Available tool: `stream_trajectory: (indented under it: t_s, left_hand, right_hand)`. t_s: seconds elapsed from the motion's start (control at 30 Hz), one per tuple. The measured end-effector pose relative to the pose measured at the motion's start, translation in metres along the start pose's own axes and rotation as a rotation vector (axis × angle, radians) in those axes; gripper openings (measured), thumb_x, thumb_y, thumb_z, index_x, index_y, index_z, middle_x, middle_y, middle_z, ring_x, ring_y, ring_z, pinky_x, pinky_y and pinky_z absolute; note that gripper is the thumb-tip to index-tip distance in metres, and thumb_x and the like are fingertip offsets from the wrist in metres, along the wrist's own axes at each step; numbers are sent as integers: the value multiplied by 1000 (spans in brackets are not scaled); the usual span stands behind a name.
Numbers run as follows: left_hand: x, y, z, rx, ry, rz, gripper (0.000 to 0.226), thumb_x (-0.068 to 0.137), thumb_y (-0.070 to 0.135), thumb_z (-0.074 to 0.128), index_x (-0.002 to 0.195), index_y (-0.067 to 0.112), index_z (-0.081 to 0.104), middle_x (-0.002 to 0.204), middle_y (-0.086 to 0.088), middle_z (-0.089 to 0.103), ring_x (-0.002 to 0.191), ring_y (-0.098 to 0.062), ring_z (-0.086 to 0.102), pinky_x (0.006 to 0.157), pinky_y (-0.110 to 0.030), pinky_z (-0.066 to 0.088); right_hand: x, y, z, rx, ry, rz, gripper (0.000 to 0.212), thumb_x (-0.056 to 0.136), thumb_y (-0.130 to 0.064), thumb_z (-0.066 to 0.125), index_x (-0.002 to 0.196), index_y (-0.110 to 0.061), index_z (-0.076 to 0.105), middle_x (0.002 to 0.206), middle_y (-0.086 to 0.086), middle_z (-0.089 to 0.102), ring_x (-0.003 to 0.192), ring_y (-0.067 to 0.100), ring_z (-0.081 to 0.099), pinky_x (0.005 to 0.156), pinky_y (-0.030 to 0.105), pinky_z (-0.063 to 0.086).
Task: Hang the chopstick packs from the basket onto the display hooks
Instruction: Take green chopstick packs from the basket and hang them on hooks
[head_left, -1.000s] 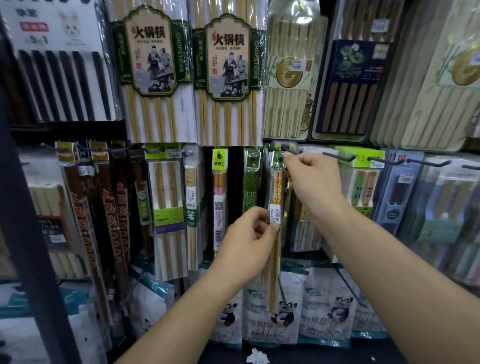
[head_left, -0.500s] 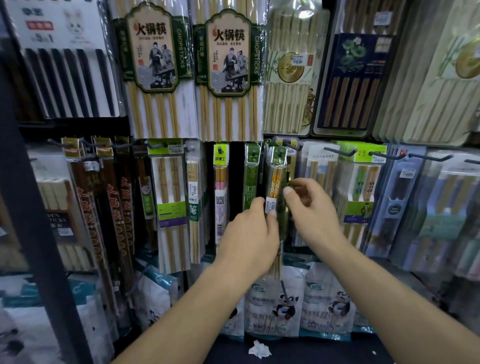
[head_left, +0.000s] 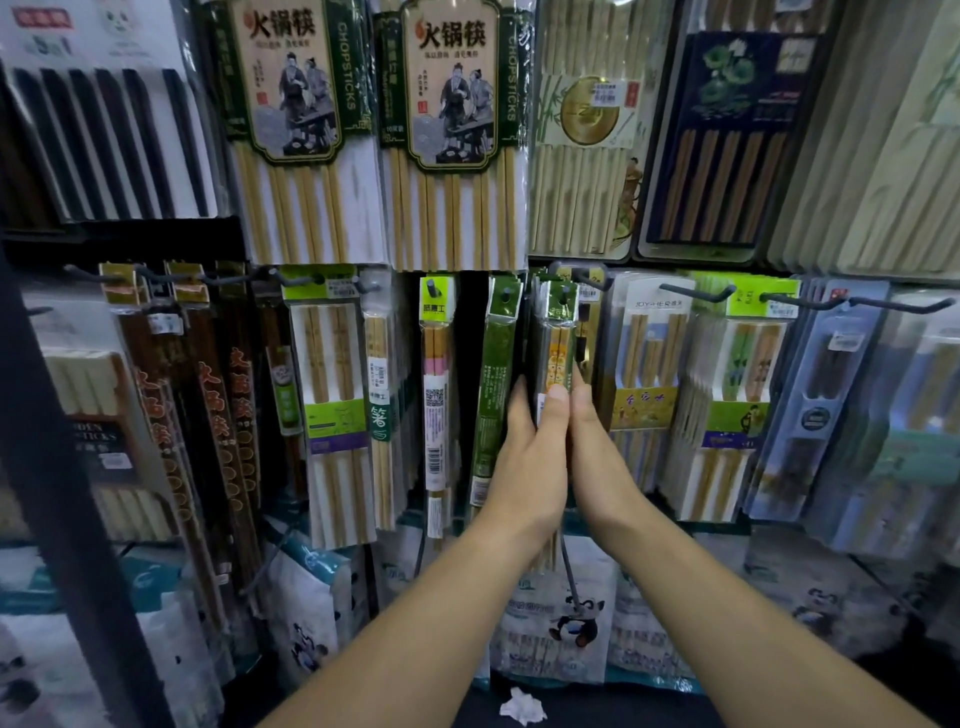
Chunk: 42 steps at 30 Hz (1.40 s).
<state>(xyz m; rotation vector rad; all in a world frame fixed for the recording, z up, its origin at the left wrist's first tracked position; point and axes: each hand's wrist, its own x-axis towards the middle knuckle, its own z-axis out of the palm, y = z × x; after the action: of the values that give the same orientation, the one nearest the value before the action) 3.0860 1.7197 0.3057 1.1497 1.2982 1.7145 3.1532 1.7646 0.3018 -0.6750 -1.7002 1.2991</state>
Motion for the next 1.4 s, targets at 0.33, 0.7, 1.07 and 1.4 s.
stream_trajectory:
  t_s: [0.33, 0.7, 1.07, 1.4]
  left_hand:
    - [19, -4, 4, -90, 20, -17, 64, 102, 64, 41, 160, 42, 25, 163, 14, 37, 147, -8, 34, 115, -32, 30]
    - [-50, 8, -25, 209, -102, -156, 62, 103, 61, 40, 159, 37, 29, 128, 39, 39, 132, 5, 33, 107, -22, 25]
    - [-33, 28, -78, 327, 54, 176, 30, 106, 37, 50, 136, 33, 53, 126, 24, 57, 111, 18, 52, 92, -7, 39]
    - [10, 19, -57, 57, -65, 4, 55, 108, 50, 38, 161, 41, 23, 161, 17, 33, 133, 4, 35, 95, -10, 32]
  right_hand:
    - [25, 8, 6, 289, -10, 82, 66, 93, -73, 31, 154, -47, 32, 161, -11, 36, 148, 10, 32, 123, 45, 24]
    - [-9, 8, -8, 15, 103, -56, 73, 90, -80, 29, 156, -49, 21, 162, -20, 29, 145, 1, 33, 123, 43, 26]
    - [-66, -9, 37, -252, 77, -299, 59, 97, -64, 30, 153, -46, 30, 152, -37, 33, 142, -14, 28, 114, 17, 27]
    - [-10, -17, 68, 53, 103, -36, 58, 101, -65, 16, 157, -50, 11, 143, -35, 21, 134, -15, 18, 110, 14, 18]
